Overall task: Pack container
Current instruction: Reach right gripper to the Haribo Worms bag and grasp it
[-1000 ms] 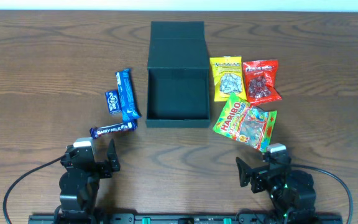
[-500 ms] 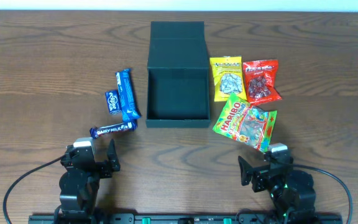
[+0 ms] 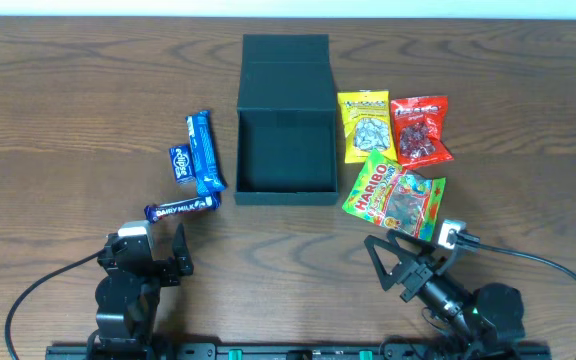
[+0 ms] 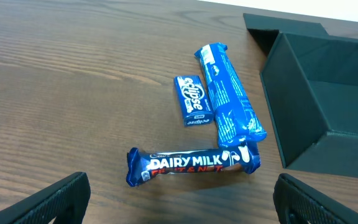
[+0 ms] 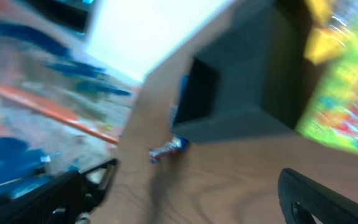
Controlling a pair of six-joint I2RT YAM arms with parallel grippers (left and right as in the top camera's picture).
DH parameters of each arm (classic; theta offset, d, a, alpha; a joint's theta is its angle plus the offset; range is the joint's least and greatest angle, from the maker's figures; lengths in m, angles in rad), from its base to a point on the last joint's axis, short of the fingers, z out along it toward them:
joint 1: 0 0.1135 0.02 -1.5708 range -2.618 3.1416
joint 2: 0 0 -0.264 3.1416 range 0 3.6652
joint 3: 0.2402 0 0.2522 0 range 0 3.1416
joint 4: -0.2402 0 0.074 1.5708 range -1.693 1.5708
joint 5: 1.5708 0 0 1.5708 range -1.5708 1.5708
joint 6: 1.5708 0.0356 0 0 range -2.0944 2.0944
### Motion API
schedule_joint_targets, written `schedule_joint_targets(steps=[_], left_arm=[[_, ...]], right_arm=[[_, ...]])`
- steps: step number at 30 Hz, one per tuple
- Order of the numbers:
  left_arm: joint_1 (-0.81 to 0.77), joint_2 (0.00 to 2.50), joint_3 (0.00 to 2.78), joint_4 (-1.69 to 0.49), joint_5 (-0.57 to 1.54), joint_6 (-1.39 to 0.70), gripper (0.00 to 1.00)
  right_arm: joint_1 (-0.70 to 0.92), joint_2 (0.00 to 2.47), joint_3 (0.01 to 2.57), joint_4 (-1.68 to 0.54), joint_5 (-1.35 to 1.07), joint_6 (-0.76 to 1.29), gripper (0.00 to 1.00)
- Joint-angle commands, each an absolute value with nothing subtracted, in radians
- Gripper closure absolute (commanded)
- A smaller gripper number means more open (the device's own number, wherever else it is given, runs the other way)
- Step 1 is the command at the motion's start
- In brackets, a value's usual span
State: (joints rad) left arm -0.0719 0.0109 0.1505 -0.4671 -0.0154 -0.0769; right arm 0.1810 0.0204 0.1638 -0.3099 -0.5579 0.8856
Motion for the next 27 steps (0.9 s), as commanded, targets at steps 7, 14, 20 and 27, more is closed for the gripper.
schedule_joint_targets(steps=[7,14,20,27], left_arm=[[-0.066,0.004,0.133,-0.467,-0.033,-0.063,0.05],[-0.066,0.004,0.133,-0.467,-0.033,-0.063,0.05],[-0.066,0.004,0.133,-0.467,-0.033,-0.063,0.05],[-0.066,0.004,0.133,-0.467,-0.033,-0.063,0.05]], right_arm=[[0.190,0.637,0.464,-0.441,-0.260,0.524,0.01],[0.192,1.199,0.775,-0.558,-0.076,0.493,0.04],[0.238,1.525,0.934,-0.554,0.073,0.509,0.18],[0.244,1.717,0.963,-0.560,0.101,0.590,0.29]])
